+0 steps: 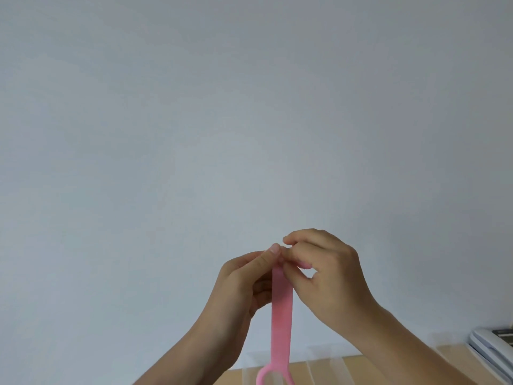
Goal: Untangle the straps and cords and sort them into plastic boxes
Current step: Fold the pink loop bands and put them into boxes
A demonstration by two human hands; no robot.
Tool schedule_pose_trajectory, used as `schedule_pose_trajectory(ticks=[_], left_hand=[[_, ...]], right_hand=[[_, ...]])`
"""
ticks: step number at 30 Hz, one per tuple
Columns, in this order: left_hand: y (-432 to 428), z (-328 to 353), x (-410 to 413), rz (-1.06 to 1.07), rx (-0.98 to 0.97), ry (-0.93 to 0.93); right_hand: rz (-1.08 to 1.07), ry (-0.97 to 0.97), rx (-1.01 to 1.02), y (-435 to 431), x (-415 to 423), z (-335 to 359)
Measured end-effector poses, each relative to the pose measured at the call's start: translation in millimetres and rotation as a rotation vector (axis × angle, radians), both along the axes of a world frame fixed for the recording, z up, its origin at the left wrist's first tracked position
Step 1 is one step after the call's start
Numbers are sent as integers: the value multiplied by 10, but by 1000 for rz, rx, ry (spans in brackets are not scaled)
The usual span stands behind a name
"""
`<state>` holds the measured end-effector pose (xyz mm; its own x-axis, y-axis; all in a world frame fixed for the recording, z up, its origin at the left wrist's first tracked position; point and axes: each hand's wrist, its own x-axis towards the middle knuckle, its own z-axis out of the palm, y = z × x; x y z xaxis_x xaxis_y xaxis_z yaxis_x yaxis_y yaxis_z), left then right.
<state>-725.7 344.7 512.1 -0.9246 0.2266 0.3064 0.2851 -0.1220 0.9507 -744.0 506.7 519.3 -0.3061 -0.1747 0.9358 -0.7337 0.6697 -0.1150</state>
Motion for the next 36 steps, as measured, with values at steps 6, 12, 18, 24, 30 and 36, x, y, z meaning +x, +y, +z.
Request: schedule_pose_trajectory(ticks=[6, 12, 18, 24, 30, 36], left_hand=[[-11, 10, -40, -63, 26, -11], [-57, 148, -60, -80, -18, 44], [-89, 207, -52, 101, -99, 111], [-114, 295, -19, 187, -210, 222], [-166, 309, -6, 167, -140, 166], [-176, 190, 20, 31, 137, -110]], right_hand=[[16, -35, 50, 72, 32, -7], [138, -57, 19, 29, 100, 67], [295, -376, -223, 31, 142, 284], [497, -844, -109, 81, 108, 552], [553, -887, -157, 60, 106, 601], [385, -620, -180, -42, 92, 516]])
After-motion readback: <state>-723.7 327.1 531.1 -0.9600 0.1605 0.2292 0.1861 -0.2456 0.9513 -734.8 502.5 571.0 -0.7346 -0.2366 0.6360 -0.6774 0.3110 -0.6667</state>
